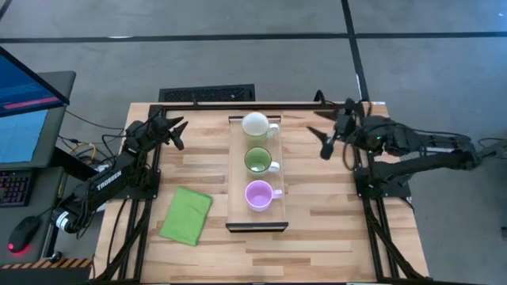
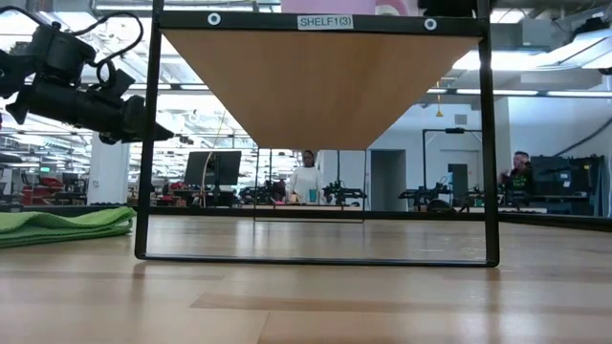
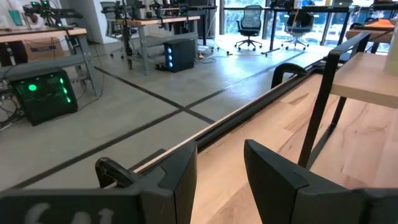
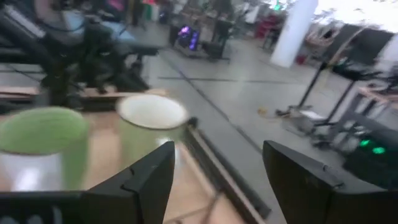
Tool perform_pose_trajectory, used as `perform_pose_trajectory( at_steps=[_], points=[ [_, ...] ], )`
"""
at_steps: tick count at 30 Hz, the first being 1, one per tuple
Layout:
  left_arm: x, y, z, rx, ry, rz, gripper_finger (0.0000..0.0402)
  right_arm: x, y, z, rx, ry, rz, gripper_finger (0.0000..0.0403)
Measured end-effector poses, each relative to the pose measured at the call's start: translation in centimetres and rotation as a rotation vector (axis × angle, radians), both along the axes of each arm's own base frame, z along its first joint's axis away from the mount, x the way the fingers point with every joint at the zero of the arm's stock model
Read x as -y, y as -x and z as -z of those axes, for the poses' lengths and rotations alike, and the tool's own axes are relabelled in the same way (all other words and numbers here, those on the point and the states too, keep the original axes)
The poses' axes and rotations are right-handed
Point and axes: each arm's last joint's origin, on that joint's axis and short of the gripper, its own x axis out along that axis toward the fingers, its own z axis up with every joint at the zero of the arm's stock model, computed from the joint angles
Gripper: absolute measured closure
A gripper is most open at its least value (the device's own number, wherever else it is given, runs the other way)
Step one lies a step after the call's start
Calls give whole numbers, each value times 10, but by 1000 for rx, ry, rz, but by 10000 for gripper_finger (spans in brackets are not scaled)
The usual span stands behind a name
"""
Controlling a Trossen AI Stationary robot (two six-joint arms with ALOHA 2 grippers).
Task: Stack small to large cups/mugs on shelf
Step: Return to Home Position
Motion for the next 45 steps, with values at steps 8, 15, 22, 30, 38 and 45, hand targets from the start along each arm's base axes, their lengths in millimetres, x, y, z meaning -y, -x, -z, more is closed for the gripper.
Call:
perform_pose_trajectory(
  at_steps=[8,15,22,30,38,45],
  points=[
    [0,0,0,-1,3,0,276,14,41,50,22,-39,110,135],
    [0,0,0,4,5,-1,276,14,65,93,120,-75,105,135],
    [0,0,0,14,15,-3,276,11,78,124,223,-58,89,135],
    [0,0,0,11,11,-3,276,12,84,147,282,-47,117,135],
    [0,0,0,9,9,-3,276,26,83,172,260,-57,262,135],
    [0,0,0,7,6,-3,276,40,89,178,298,-3,417,135]
  ],
)
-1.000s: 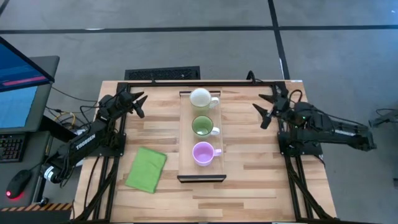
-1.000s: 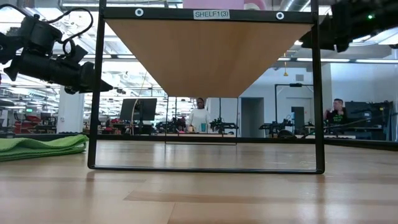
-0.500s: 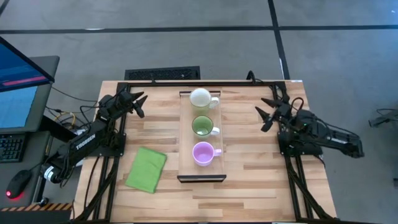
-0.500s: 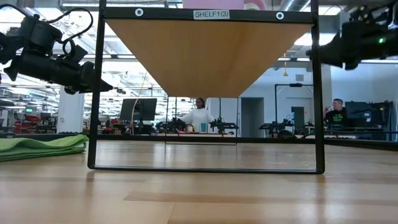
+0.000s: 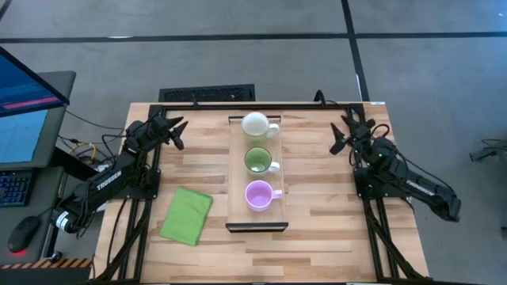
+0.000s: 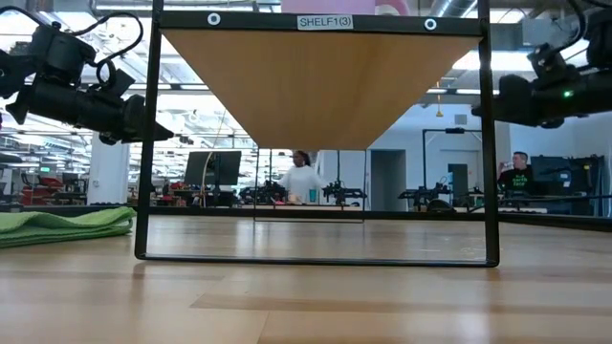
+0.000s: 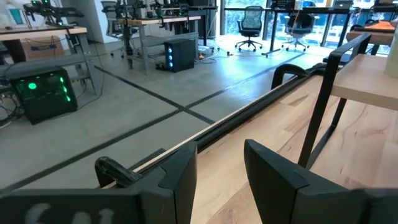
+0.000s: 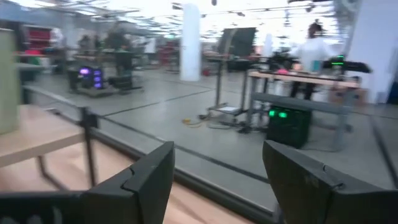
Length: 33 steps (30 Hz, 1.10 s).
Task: Stack small to large cups/mugs on shelf
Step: Return to Home Position
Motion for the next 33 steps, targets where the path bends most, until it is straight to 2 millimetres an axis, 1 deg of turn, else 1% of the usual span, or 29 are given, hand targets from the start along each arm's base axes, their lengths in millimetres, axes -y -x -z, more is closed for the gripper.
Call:
perform_pose_trajectory(
  at_steps=[10,15,20,23,26,29,33],
  points=[
    [0,0,-3,11,-26,-10,276,12,10,0,5,-7,132,135],
    [-3,2,-13,64,-117,-126,276,15,14,0,-12,4,180,135],
    [-4,2,-20,130,-162,-135,276,16,15,1,-9,1,198,135],
    [-4,2,-19,127,-159,-147,276,16,15,1,-9,-1,198,135],
    [-5,0,-23,155,-144,-148,276,16,15,1,-9,-2,199,135],
    [-6,-2,-29,120,-94,-164,276,16,15,1,-9,-2,199,135],
    [-5,-4,-31,-4,-17,-194,276,16,15,1,-9,-2,199,135]
  ],
)
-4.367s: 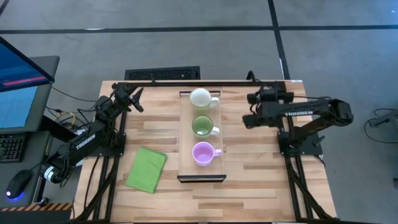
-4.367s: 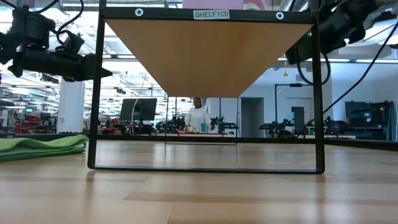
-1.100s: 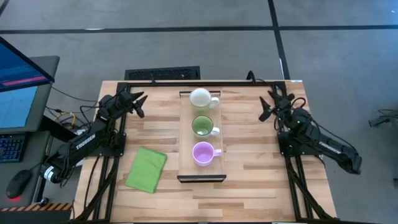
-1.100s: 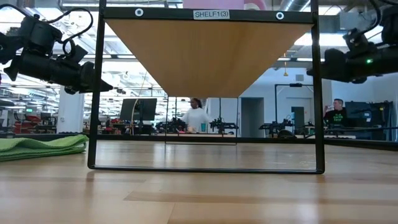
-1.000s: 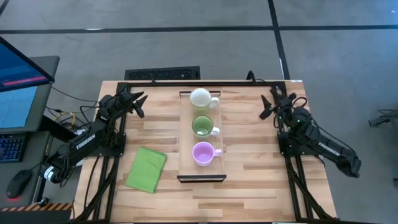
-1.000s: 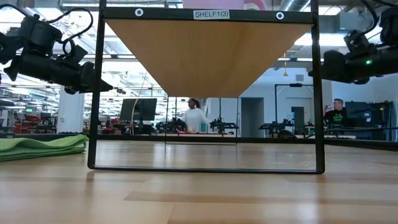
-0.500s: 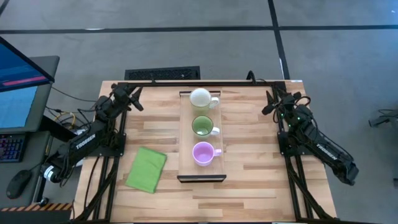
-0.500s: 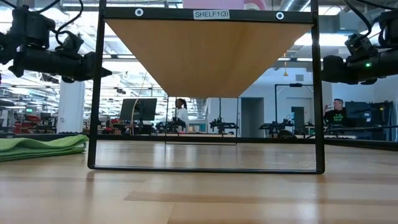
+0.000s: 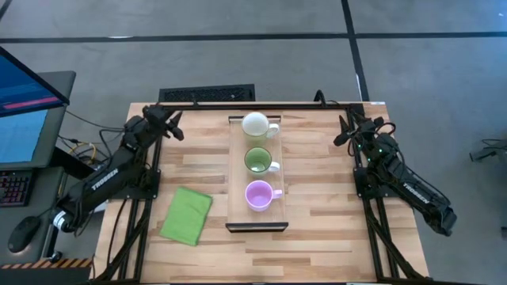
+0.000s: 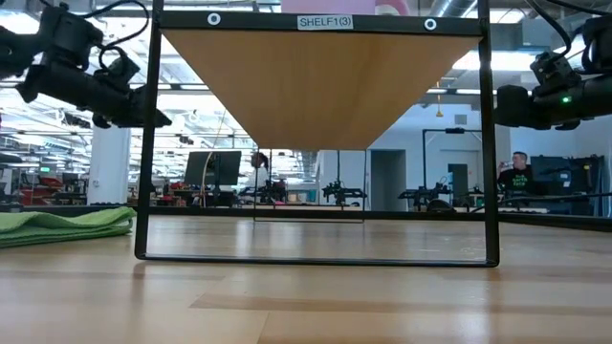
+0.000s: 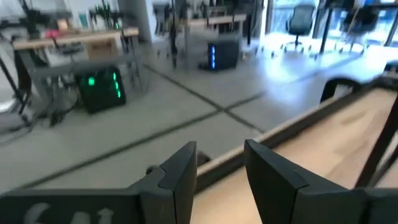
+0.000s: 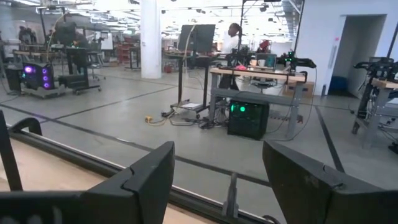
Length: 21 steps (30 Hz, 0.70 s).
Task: Stack small to large cups/mugs on shelf
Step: Return to Home Position
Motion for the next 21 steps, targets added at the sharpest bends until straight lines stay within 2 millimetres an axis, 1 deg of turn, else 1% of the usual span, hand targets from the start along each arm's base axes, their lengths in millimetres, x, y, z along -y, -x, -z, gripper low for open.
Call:
perform_pose_trajectory(
  at_steps=[4,6,9,15,21],
  points=[
    [7,2,1,-20,24,-14,276,0,0,0,0,0,0,135],
    [12,4,3,-2,9,-14,276,0,0,0,0,0,0,135],
    [19,8,-1,26,-23,-11,276,0,0,0,-1,-1,0,135],
    [33,16,-2,57,-31,-13,276,0,0,0,-1,-1,-1,135],
    [45,24,4,53,3,-34,276,0,0,0,-1,-1,-1,135]
  ],
)
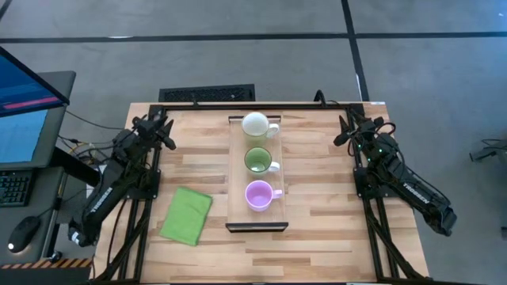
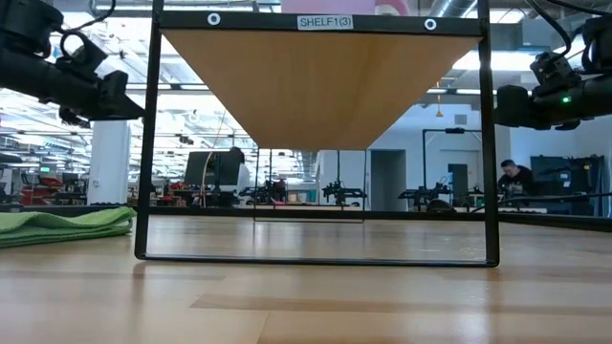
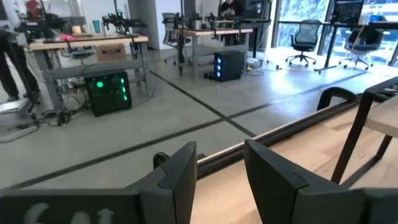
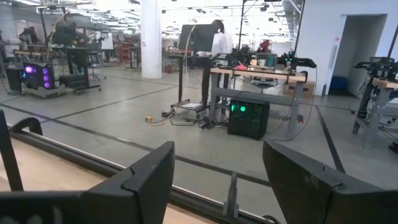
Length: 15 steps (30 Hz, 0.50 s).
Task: Stack small to large cups/mugs on shelf
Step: Return to Home Position
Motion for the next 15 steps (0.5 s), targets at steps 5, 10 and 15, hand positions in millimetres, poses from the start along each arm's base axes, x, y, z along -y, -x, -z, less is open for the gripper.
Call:
perform_pose_trajectory(
  at_steps=[5,10,15],
  points=[
    [0,0,4,-11,13,-17,276,0,0,0,-1,-1,0,135],
    [-4,-2,18,-3,15,-32,276,0,0,0,14,-14,-4,135],
    [-4,-3,17,24,-3,-5,276,0,0,0,18,-15,-4,135]
  ],
)
